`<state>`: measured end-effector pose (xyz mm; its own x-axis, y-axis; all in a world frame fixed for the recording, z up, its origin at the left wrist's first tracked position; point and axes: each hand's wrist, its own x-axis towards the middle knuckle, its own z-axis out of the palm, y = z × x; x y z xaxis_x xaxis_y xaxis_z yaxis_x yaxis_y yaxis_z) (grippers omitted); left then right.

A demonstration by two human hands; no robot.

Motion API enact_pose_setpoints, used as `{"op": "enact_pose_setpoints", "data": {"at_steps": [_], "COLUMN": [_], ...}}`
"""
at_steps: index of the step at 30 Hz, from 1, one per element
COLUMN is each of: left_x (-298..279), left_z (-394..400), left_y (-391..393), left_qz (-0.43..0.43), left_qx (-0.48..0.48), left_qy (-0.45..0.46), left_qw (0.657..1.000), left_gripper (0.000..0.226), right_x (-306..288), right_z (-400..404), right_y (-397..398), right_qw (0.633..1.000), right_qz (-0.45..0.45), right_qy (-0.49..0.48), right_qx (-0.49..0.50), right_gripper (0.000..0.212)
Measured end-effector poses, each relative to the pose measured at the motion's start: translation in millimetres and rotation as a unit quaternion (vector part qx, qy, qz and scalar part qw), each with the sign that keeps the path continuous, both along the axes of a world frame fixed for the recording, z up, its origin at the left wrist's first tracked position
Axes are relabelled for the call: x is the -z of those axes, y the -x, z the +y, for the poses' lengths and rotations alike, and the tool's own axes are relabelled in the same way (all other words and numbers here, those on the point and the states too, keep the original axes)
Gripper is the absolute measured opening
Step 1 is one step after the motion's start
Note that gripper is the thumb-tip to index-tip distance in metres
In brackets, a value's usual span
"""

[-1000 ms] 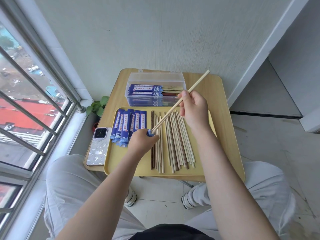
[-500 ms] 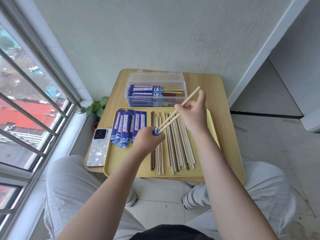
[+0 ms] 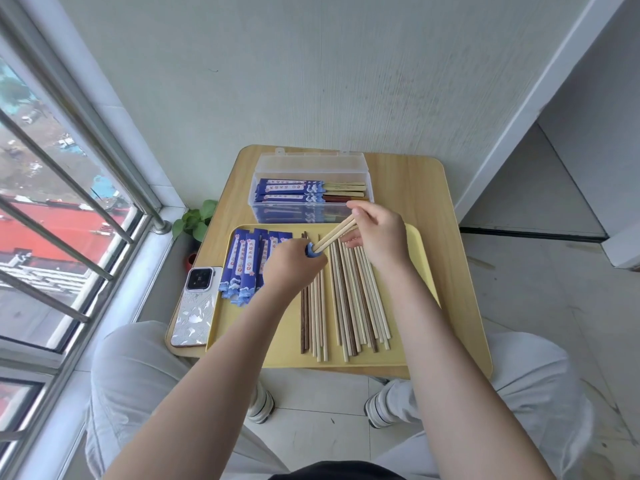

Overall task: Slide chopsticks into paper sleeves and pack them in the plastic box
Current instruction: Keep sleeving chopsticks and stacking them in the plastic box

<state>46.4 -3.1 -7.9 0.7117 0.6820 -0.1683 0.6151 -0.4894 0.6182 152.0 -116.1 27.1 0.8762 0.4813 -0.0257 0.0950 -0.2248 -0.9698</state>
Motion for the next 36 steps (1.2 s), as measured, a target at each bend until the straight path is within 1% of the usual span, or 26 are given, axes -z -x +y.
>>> {"op": "enact_pose_setpoints", "data": {"at_steps": [2, 5, 6, 8, 9, 11, 13, 15, 18, 23, 24, 26, 28, 30, 32, 34, 36], "left_x": [-4.8, -20.9, -23.8, -27.1, -27.3, -23.5, -13.1, -2.1, 10.5, 21.0, 21.7, 23.1, 24.8, 24.1, 21.1, 17.6, 16.2], "left_z": [8.5, 20.3, 26.1, 38.5, 44.0, 54.2, 61.6, 67.8, 74.0, 80.3, 82.3, 83.9, 82.4, 81.0, 82.3, 82.3, 80.6], "left_y": [-8.8, -26.8, -34.6, -47.6, -51.9, -58.0, -59.2, -59.4, -60.8, -57.0, -56.0, -53.9, -52.9, -54.1, -58.2, -61.1, -61.8], "left_qz": [0.014, 0.018, 0.009, -0.022, -0.045, -0.066, -0.050, -0.019, 0.036, 0.092, 0.108, 0.146, 0.165, 0.161, 0.154, 0.172, 0.191], "left_qx": [0.017, 0.061, 0.083, 0.116, 0.116, 0.096, 0.076, 0.068, 0.079, 0.088, 0.087, 0.091, 0.092, 0.087, 0.071, 0.055, 0.053], "left_qy": [-0.056, -0.167, -0.209, -0.264, -0.272, -0.260, -0.238, -0.217, -0.187, -0.203, -0.209, -0.223, -0.236, -0.249, -0.259, -0.274, -0.282], "left_qw": [0.998, 0.984, 0.974, 0.957, 0.954, 0.959, 0.967, 0.974, 0.978, 0.971, 0.968, 0.960, 0.953, 0.951, 0.951, 0.945, 0.939], "left_gripper": [0.028, 0.030, 0.039, 0.076, 0.086, 0.085, 0.078, 0.076, 0.078, 0.080, 0.082, 0.083, 0.083, 0.079, 0.071, 0.065, 0.065], "right_x": [-2.2, -3.6, -3.7, -1.6, 0.0, 4.0, 8.1, 13.9, 24.6, 39.3, 41.3, 44.8, 43.5, 39.2, 35.6, 36.8, 43.3], "right_z": [2.4, 9.6, 12.8, 18.6, 20.6, 24.7, 29.8, 38.1, 54.9, 73.7, 73.8, 72.1, 70.2, 67.3, 65.1, 64.3, 66.1], "right_y": [-8.3, -21.4, -27.4, -43.2, -51.6, -69.5, -82.7, -91.6, -96.5, -91.1, -90.2, -90.3, -90.3, -88.3, -84.1, -78.7, -73.5], "right_qw": [0.997, 0.987, 0.982, 0.968, 0.960, 0.946, 0.940, 0.938, 0.944, 0.966, 0.972, 0.983, 0.984, 0.978, 0.960, 0.922, 0.883], "right_qz": [0.063, 0.119, 0.132, 0.154, 0.162, 0.167, 0.164, 0.165, 0.163, 0.153, 0.139, 0.081, -0.007, -0.099, -0.188, -0.270, -0.328], "right_qy": [-0.036, -0.088, -0.106, -0.142, -0.155, -0.165, -0.159, -0.149, -0.125, -0.058, -0.034, 0.029, 0.093, 0.143, 0.201, 0.276, 0.330], "right_qx": [0.013, 0.061, 0.083, 0.136, 0.167, 0.222, 0.255, 0.267, 0.257, 0.198, 0.185, 0.164, 0.150, 0.118, 0.051, -0.018, -0.064], "right_gripper": [0.023, 0.020, 0.020, 0.021, 0.022, 0.023, 0.024, 0.024, 0.023, 0.018, 0.018, 0.019, 0.023, 0.026, 0.027, 0.027, 0.027]}}
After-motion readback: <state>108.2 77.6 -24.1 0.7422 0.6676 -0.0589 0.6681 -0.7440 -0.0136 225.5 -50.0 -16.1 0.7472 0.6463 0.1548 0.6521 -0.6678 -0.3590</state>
